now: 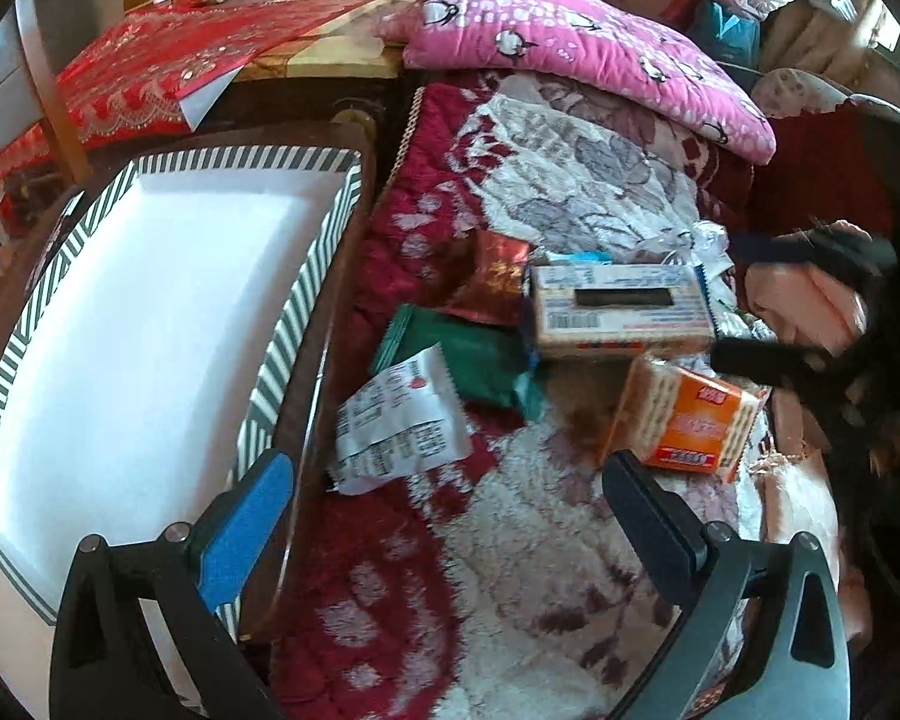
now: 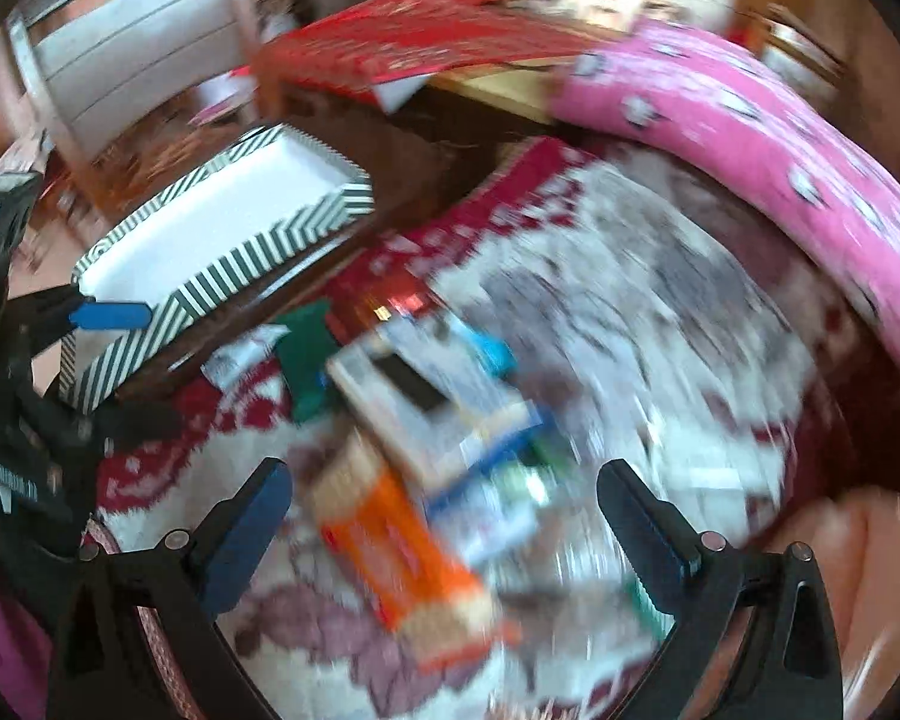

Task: Organize snacks
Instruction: 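Move the right gripper to the white wafer pack and grasp it, then lift the wafer pack with the right gripper while the left gripper grasps a white sachet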

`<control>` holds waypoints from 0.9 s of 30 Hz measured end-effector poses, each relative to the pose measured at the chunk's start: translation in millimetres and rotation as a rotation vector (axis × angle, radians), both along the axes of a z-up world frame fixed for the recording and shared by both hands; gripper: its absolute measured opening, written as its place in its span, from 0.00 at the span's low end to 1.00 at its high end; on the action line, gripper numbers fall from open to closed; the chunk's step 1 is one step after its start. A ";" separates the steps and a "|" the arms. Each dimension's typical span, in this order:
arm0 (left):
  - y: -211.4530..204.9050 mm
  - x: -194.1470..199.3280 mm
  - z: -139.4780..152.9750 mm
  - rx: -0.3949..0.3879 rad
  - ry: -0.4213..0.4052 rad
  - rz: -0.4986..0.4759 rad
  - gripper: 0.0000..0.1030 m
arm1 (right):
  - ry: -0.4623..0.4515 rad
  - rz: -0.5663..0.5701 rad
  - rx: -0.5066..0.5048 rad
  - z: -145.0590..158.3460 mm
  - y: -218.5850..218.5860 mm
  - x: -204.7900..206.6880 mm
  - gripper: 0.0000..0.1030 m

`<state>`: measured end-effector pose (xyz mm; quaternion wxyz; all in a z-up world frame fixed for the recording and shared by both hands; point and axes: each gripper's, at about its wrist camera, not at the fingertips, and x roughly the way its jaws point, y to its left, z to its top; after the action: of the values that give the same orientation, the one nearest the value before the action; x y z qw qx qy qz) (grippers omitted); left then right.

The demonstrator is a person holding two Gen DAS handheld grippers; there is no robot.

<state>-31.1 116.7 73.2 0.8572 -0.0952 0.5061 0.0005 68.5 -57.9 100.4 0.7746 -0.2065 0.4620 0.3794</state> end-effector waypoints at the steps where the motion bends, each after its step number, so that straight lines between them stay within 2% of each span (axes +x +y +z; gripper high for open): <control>1: 1.7 0.1 -1.6 0.004 0.007 -0.004 1.00 | 0.003 0.042 -0.029 -3.6 15.2 7.2 0.99; 5: 8.1 0.6 -5.2 0.013 0.023 -0.033 1.00 | 0.032 0.164 -0.145 -23.8 52.3 18.7 0.99; 9: 13.9 1.5 -6.4 0.000 0.027 -0.042 1.00 | 0.058 0.252 -0.260 -47.9 71.5 31.5 0.99; 11: 15.8 2.3 -8.2 -0.011 0.032 -0.040 1.00 | 0.072 0.271 -0.302 -57.3 74.8 36.1 0.94; 12: 15.7 3.0 -8.8 -0.014 0.034 -0.041 1.00 | 0.083 0.279 -0.313 -59.8 75.8 36.1 0.81; 13: 15.7 3.8 -9.5 -0.017 0.036 -0.041 1.00 | 0.117 0.288 -0.309 -61.9 75.2 37.0 0.68; 16: 14.3 7.2 -11.0 -0.025 0.041 -0.040 1.00 | 0.156 0.234 -0.268 -59.9 66.7 39.7 0.58; 20: 7.1 9.8 -7.1 -0.038 0.026 -0.044 1.00 | 0.134 0.167 -0.216 -49.5 41.7 35.2 0.57; 27: -3.9 9.4 -4.5 -0.045 0.028 -0.074 1.00 | 0.089 -0.020 -0.001 -8.1 -14.0 19.7 0.57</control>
<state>-21.7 112.7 68.7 0.8472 -0.0955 0.5209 -0.0414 88.3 -72.0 92.3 0.7568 -0.1853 0.4983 0.3803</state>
